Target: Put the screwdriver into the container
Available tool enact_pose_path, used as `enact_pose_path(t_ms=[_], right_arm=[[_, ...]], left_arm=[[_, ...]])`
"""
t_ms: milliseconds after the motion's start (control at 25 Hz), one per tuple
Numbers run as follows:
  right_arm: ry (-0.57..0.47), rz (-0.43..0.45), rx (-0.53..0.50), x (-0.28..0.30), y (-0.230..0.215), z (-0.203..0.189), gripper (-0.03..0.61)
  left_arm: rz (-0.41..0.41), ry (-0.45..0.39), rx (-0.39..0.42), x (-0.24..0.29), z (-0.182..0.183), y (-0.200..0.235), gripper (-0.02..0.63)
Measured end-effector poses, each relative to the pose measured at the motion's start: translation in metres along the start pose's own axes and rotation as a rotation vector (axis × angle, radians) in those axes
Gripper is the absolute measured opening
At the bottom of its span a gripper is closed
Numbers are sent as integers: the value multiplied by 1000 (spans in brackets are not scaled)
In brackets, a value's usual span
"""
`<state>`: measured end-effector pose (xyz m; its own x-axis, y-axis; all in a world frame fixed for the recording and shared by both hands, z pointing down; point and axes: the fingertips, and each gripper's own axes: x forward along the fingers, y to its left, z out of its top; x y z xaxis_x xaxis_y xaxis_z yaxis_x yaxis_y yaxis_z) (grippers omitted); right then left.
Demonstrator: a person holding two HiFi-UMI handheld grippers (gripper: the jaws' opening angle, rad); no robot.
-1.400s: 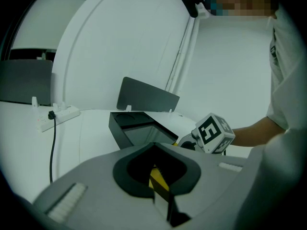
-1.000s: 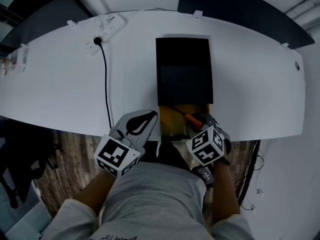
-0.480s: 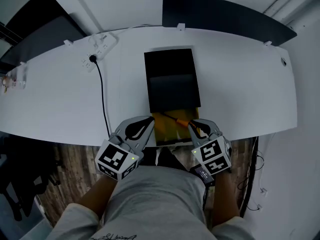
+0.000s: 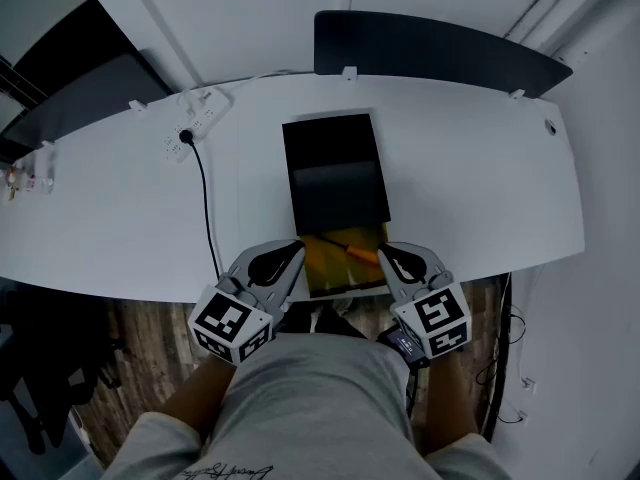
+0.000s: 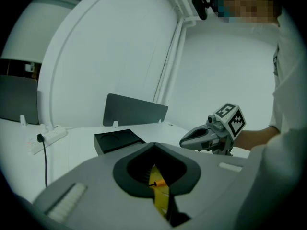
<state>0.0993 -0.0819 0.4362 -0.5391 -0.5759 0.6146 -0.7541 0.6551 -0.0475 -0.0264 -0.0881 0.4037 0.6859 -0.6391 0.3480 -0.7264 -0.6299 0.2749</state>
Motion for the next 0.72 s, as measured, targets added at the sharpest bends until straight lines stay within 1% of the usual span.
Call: enact_pose_path(t_ms=[80,200,320,480,720], right_arm=[[-37,-2,12,-6,-2,10,14],[-97,10,43,-14,0,28,14],[-133,24,66,-18,3,34,14],[-152,36,84,-20,7,37,14],[-150,47,102,-21,8,35,14]], left_arm=[[6,-6,-2,-2,4,2,2],[6,-7,20,-4,8,3,2],[10,-15,28,-7,12,4,2],[25,-22,31,-11,15,6,2],[28,-23,38,-13,16,5,2]])
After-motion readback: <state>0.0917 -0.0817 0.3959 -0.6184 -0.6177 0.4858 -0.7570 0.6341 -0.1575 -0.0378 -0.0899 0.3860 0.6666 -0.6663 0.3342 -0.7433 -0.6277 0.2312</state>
